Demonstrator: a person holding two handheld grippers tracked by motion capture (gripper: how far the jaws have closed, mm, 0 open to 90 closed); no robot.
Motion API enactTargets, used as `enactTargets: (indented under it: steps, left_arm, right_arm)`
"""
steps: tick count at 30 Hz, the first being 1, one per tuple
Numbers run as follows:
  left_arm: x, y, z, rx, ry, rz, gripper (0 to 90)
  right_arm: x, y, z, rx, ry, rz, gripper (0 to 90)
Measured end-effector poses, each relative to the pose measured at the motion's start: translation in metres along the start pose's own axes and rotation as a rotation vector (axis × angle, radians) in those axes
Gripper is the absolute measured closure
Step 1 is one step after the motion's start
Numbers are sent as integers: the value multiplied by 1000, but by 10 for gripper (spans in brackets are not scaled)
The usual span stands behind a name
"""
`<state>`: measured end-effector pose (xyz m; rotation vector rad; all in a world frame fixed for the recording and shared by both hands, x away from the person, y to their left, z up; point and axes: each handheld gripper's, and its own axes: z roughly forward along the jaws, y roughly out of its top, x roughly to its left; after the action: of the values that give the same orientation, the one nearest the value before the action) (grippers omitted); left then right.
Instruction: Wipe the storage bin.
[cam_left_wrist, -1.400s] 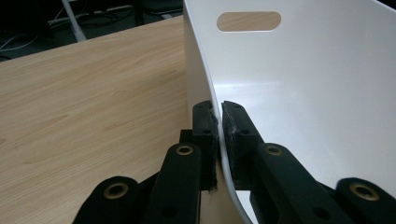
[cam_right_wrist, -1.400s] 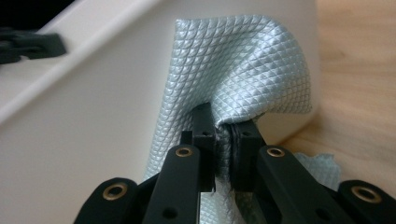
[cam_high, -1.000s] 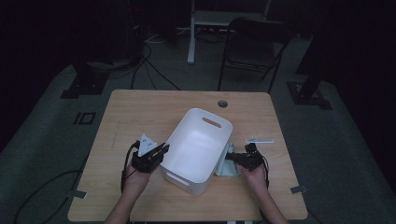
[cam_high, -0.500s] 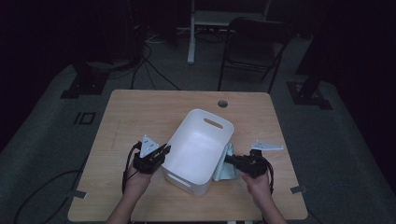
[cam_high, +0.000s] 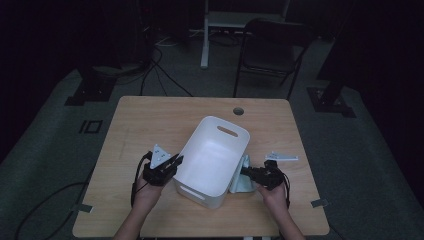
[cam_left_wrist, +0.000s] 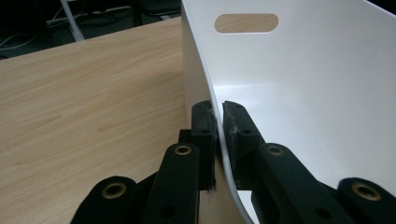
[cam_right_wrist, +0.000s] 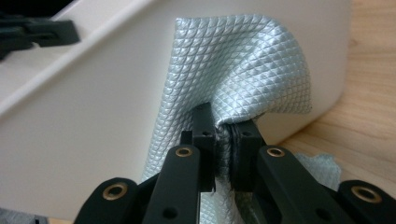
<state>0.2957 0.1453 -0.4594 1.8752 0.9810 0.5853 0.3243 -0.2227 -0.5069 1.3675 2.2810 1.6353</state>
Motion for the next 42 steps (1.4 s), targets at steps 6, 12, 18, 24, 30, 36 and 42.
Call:
enactTargets:
  steps: [6, 12, 18, 24, 30, 36, 42]
  left_arm:
    - [0, 0, 0, 0, -1, 1, 835]
    - [-2, 0, 1, -1, 24, -3, 837]
    - [-2, 0, 1, -1, 31, -14, 838]
    - [-3, 0, 1, -1, 28, -22, 837]
    - [-3, 0, 1, -5, 16, -24, 837]
    - [-3, 0, 1, -8, 12, -15, 836]
    - [-3, 0, 1, -4, 12, -6, 837]
  right_arm:
    - [-14, -5, 10, 36, -30, 32, 835]
    - [-19, -7, 14, 54, -48, 51, 836]
    - [-7, -6, 6, 41, -15, 39, 836]
    - [14, 4, -15, -16, 88, -2, 834]
    - [28, 8, -22, -56, 86, -45, 834]
    - [23, 3, -15, -39, 61, -39, 834]
    - [15, -2, -7, -12, 19, -32, 835]
